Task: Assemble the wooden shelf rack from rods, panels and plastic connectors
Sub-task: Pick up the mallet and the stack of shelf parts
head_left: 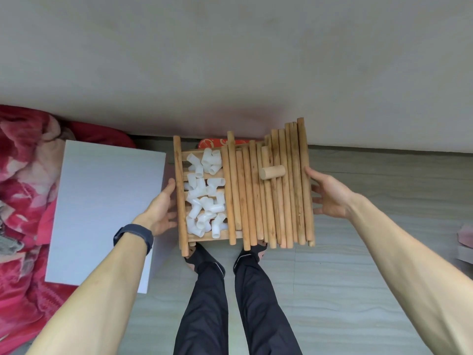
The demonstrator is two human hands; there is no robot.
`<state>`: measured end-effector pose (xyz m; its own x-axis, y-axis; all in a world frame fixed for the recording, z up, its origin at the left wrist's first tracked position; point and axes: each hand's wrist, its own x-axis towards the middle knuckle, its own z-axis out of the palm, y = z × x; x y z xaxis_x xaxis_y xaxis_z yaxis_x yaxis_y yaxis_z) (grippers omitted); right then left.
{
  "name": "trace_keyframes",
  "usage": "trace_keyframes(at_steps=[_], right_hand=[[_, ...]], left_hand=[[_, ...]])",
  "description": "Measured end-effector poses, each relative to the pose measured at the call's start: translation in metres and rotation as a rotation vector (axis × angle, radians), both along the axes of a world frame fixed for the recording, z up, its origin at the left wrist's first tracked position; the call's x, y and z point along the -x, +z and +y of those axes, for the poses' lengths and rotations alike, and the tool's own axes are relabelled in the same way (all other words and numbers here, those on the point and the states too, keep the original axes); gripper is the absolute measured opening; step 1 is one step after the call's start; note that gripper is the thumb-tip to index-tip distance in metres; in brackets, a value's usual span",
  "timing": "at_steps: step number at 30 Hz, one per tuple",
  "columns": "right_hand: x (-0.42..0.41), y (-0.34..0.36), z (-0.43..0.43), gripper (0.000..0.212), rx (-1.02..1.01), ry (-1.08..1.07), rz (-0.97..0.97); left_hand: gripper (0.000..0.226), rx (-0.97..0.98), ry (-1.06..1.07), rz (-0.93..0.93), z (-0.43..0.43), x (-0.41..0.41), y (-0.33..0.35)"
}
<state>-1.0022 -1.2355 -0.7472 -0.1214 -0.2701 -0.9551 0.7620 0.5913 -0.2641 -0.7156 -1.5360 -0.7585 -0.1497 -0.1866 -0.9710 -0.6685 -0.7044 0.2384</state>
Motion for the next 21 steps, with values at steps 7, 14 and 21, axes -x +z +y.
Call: trace_keyframes(at_steps=[7,14,21], right_hand=[[0.007,-0.011,0.006,0.099,-0.002,0.005,0.001],[-0.005,-0.002,0.016,0.088,-0.029,-0.043,-0.016],[-0.034,0.04,0.031,0.084,0.04,-0.157,-0.062]], left_hand=[[0.05,0.0,0.001,-0.025,-0.003,-0.003,-0.007],[0.056,-0.027,0.008,-0.044,-0.005,-0.009,0.016],[0.046,0.011,0.004,-0.033,-0.004,-0.014,0.069]])
